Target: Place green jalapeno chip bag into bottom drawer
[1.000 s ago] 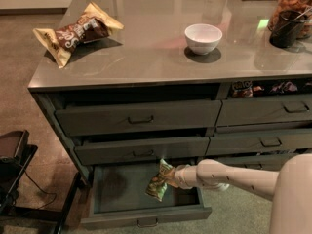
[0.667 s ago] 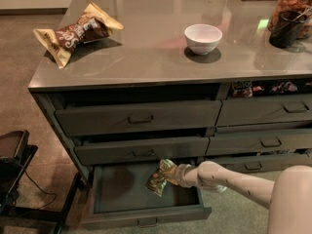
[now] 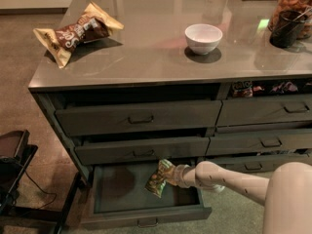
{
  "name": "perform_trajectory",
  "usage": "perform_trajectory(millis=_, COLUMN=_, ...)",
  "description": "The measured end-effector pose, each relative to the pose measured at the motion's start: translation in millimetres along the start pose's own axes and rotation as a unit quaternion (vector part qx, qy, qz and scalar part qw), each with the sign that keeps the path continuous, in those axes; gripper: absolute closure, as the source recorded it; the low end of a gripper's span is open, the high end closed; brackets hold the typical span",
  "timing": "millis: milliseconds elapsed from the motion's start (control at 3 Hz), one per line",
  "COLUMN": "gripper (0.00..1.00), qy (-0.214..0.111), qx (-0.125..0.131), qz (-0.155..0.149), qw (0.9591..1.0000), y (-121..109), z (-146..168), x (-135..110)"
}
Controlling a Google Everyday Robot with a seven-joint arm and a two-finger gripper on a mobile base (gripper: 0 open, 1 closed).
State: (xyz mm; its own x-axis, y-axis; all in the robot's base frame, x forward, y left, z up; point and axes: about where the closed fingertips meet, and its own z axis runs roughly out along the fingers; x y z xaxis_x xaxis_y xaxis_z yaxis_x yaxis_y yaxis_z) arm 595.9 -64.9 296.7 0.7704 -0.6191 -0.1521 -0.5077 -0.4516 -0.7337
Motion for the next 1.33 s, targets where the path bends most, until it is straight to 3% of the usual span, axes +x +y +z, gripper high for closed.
perform_trajectory(millis=333, gripper=1.0, qy=-0.004, qx=-0.017, qz=-0.009, qw=0.9998, y=14, z=25, x=2)
perform_trajectory(millis=667, gripper=1.0, qy=-0.02, qx=-0.017, qz=-0.008, qw=0.9996, y=28, z=60, x=3)
perform_trajectory(millis=1333, gripper=0.58, qy=-0.016, qx=-0.015, qz=-0.005, qw=0.9997, y=30, z=63, x=9)
